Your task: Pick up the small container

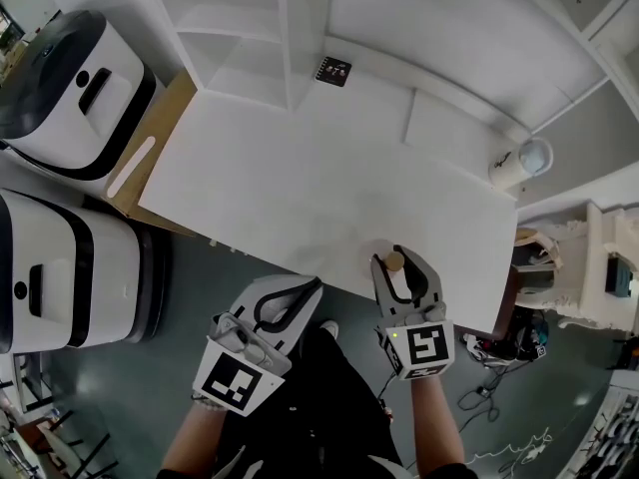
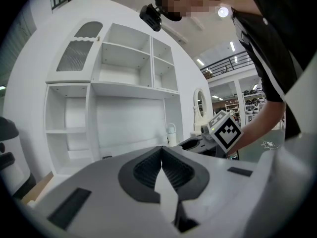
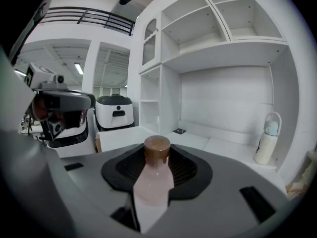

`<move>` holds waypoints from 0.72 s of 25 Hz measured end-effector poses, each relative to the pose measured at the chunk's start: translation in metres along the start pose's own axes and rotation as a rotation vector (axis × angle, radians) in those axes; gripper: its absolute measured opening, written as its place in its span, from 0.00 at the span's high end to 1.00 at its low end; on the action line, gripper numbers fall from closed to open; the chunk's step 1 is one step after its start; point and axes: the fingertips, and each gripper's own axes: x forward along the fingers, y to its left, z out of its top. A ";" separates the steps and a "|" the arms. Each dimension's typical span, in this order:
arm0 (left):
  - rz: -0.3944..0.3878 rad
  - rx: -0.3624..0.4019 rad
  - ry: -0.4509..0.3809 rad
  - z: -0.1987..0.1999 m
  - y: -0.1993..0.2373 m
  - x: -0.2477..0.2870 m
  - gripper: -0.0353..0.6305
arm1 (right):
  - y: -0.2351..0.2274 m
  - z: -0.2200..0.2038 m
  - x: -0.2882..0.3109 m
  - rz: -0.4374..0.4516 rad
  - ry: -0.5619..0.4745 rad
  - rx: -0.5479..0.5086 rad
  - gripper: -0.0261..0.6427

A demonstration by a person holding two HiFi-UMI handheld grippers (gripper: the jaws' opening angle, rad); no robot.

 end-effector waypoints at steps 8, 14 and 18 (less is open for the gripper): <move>-0.055 -0.004 -0.017 0.004 -0.009 0.005 0.84 | 0.015 0.042 -0.018 0.011 -0.042 0.005 0.74; -0.110 0.025 -0.005 0.003 -0.018 0.010 0.72 | 0.024 0.067 -0.027 0.032 -0.066 0.039 0.74; -0.139 0.023 0.020 0.003 -0.024 0.014 0.61 | 0.028 0.083 -0.034 0.042 -0.080 0.027 0.74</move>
